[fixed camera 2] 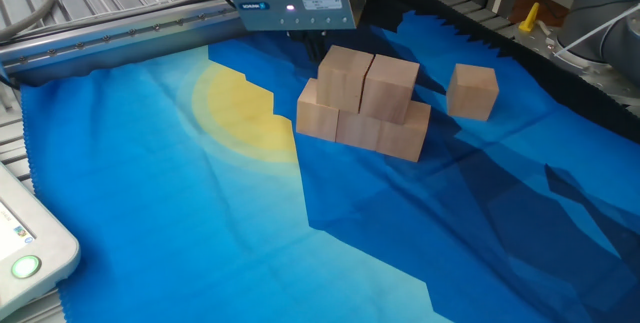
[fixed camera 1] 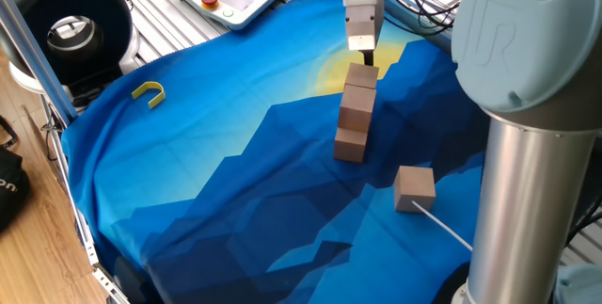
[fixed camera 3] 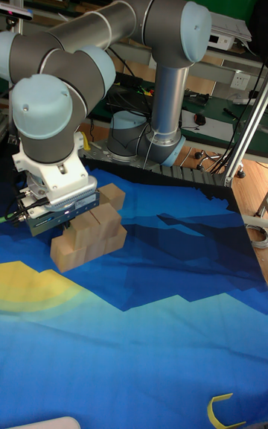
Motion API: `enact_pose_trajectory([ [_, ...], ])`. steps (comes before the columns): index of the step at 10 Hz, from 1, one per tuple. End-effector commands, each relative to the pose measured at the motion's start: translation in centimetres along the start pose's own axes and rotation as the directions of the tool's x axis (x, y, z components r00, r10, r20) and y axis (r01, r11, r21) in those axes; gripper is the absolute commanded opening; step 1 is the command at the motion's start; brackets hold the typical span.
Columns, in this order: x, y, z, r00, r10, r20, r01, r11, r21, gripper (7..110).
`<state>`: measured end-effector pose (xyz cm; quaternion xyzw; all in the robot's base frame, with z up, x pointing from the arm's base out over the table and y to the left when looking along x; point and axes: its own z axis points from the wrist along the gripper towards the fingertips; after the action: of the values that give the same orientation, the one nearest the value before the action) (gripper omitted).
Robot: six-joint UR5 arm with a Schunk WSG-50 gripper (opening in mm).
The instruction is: Stack the blocks into a pyramid shape
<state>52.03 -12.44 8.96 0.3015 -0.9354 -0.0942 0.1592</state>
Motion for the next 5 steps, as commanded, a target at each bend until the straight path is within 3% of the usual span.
enact_pose_trajectory([
  [1, -0.1, 0.0, -0.1, 1.0, -0.012, 0.006, 0.012, 1.0, -0.001, 7],
  [5, 0.2, -2.3, -0.4, 0.999, -0.04, -0.014, 0.042, 0.995, 0.094, 7],
])
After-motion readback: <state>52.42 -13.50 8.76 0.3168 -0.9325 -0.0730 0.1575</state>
